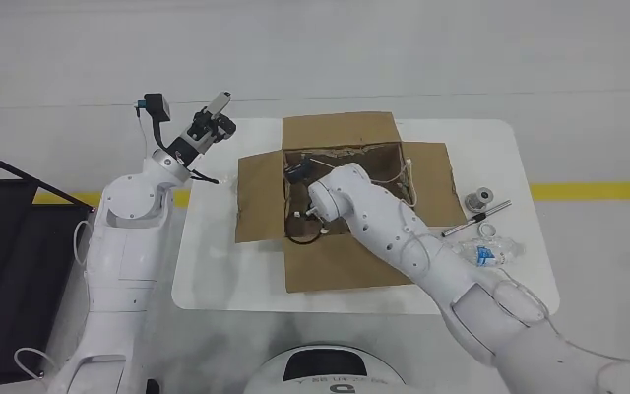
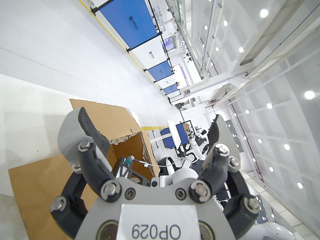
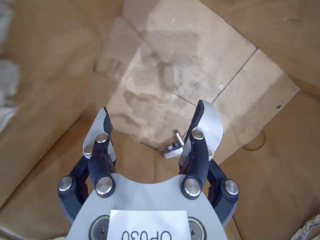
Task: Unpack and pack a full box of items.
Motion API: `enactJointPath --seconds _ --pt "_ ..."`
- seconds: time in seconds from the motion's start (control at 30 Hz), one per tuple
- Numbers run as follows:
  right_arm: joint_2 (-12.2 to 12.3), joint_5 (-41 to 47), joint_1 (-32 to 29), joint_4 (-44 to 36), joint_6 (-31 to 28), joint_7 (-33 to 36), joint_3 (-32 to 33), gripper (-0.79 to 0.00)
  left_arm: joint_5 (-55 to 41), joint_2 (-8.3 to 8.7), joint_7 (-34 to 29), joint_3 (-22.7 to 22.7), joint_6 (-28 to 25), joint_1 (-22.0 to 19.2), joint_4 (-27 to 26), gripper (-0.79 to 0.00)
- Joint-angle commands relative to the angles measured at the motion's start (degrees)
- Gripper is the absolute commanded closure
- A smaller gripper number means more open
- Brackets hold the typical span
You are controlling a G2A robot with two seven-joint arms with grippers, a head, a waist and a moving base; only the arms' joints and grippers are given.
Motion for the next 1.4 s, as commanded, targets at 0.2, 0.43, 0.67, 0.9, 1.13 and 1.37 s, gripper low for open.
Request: enactJointPath --seconds 0.2,0.43,0.67,0.9,1.13,1.37 --pt "-2.4 2.2 1.9 7.3 -3.1 -1.0 -2.2 -0.474 0.0 0.00 0.0 0.0 0.0 0.0 0.0 -0.785" --pt "-4.2 2.6 2.9 12.2 -3.1 -3.3 -3.4 -0.326 0.0 0.00 0.0 0.0 0.0 0.0 0.0 -0.785" --pt "-4.0 2.8 4.1 15.7 -0.9 -6.3 -0.1 0.000 0.0 0.00 0.0 0.0 0.0 0.0 0.0 -0.785" --pt "-1.2 -0.4 1.2 9.0 0.9 -7.8 5.2 0.000 0.0 0.00 0.0 0.0 0.0 0.0 0.0 -0.785" --pt "3.3 -6.8 -7.5 -10.4 0.2 -4.9 13.7 -0.785 0.0 0.00 0.0 0.0 0.0 0.0 0.0 -0.785" --pt "3.3 -6.8 -7.5 -10.4 0.2 -4.9 13.7 -0.785 0.0 0.00 0.0 0.0 0.0 0.0 0.0 -0.785"
